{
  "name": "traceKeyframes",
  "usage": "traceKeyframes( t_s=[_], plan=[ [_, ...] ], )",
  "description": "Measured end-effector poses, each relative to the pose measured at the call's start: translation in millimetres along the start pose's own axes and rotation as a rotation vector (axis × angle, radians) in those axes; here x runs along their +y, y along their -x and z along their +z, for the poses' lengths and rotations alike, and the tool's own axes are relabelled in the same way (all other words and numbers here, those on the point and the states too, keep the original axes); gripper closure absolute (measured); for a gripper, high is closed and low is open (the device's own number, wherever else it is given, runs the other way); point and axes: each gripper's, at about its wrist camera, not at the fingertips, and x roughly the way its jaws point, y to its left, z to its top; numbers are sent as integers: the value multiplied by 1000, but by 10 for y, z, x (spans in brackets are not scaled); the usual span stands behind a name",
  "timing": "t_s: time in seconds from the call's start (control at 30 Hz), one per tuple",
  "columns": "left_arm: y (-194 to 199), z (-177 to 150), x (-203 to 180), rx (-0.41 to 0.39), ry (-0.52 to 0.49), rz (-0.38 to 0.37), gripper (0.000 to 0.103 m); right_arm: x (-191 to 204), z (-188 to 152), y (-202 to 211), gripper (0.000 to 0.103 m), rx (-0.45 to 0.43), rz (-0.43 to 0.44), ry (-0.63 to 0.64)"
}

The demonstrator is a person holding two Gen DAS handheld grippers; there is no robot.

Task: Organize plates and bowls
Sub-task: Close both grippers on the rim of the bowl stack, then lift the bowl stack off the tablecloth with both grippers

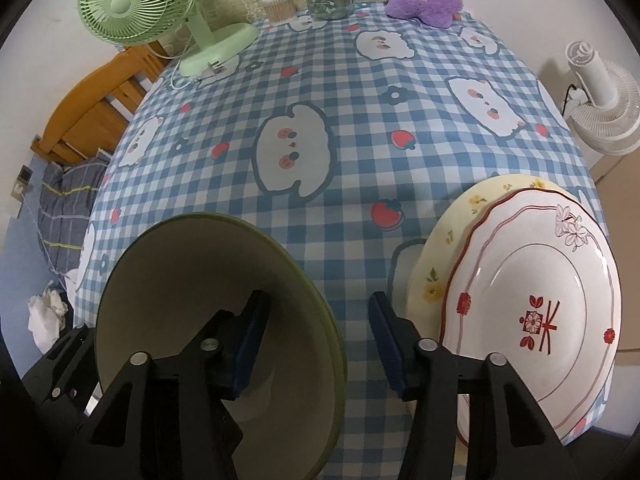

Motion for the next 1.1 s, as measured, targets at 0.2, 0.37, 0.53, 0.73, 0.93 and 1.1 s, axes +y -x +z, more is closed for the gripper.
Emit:
traceKeyframes(
  t_s=[0.2, 0.37, 0.53, 0.73, 0.93, 1.1],
  plan=[
    [-14, 20, 37, 32, -32, -30, 53, 52, 22, -57, 59, 35, 43, 15],
    [-19, 48, -5, 46, -53, -13, 52, -4, 28, -82, 59, 43, 74, -3],
    [-32, 45, -6, 48, -72, -21, 52, 14, 5, -80, 56, 38, 65, -22],
    [-28, 33, 28, 56, -59, -40, 52, 65, 12, -90, 56, 58, 42, -2],
    [1, 39, 30, 61, -37, -38, 53, 103, 15, -50, 56, 63, 18, 7],
    [31, 42, 37, 71, -29, -45, 54, 151, 21, -2, 56, 63, -3, 16]
  ],
)
